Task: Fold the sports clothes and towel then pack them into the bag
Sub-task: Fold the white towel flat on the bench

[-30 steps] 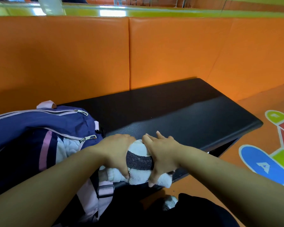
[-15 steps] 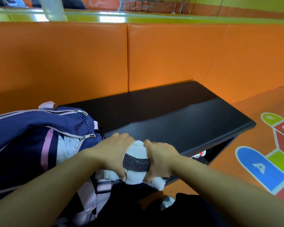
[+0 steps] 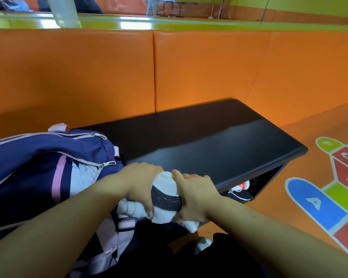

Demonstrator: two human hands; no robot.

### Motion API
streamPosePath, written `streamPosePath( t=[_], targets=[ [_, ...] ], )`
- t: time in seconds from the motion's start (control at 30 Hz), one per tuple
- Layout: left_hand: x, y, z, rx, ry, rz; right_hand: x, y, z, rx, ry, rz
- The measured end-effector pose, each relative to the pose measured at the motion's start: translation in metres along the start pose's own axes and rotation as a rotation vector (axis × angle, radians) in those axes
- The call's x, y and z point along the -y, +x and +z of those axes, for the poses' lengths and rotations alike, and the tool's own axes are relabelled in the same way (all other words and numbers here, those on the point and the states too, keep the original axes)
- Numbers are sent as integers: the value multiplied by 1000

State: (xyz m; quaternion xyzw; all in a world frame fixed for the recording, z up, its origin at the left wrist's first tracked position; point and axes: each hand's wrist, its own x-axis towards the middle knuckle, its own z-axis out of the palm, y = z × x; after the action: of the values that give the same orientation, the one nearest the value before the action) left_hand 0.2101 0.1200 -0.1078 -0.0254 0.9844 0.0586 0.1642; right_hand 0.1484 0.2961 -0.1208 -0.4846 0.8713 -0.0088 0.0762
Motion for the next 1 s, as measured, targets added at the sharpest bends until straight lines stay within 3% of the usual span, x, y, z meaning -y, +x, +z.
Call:
streamPosePath(
  t=[0.37,0.63,0.83,1.0],
  targets=[
    [25,-75,-28,-455,-125,111,12,-8,-62,-246,-65,-63],
    [76,-167,-61,-844,-31,-54,64,3,-133,-474,-157,-133],
    [128,-241,-21,-837,19,-287,131,25,-157,-557,-224,-253],
    [165,-296,21,-669,80,-483,189,44,-148,-481,-268,-348]
  ],
)
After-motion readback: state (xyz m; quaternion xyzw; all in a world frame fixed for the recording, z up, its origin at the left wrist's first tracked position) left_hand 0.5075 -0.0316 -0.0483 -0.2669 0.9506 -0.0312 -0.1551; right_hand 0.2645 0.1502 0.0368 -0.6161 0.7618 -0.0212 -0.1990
